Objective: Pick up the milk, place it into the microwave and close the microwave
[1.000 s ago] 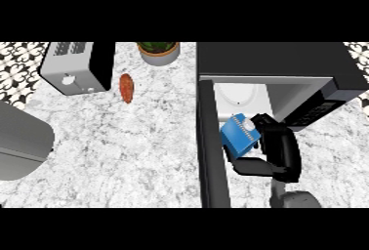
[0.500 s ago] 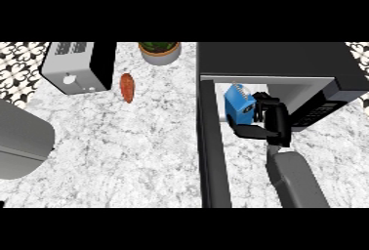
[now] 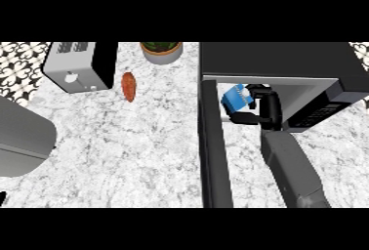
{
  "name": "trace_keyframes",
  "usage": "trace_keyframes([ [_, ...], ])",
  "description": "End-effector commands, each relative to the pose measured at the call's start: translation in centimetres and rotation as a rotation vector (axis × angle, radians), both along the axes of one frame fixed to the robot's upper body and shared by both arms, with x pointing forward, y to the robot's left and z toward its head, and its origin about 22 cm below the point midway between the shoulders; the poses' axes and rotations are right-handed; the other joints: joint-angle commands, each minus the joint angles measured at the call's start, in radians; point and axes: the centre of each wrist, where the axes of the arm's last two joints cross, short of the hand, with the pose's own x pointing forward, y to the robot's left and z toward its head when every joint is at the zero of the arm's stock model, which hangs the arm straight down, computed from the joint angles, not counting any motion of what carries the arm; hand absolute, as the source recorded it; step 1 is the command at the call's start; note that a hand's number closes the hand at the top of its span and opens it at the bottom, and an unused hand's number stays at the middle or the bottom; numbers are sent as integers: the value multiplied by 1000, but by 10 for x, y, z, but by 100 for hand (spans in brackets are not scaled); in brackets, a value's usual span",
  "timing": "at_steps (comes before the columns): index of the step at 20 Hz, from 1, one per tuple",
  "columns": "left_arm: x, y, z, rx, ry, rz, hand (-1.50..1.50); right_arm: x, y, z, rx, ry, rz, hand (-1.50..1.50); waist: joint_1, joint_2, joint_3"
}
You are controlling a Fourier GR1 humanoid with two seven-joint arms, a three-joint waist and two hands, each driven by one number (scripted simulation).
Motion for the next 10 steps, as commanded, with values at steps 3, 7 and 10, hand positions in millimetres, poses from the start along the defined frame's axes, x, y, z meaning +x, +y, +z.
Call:
trace_keyframes([
  [3,12,7,10,14,-5,-16,-150,22,5,8,-57,-76,-25,150,1,1,0],
  [7,16,13,-2,-20,-16,-14,-150,33,1,17,-190,-87,-59,150,11,4,0],
  [10,16,7,4,-4,-6,-23,-150,38,-2,22,-355,-127,-120,150,25,10,0],
])
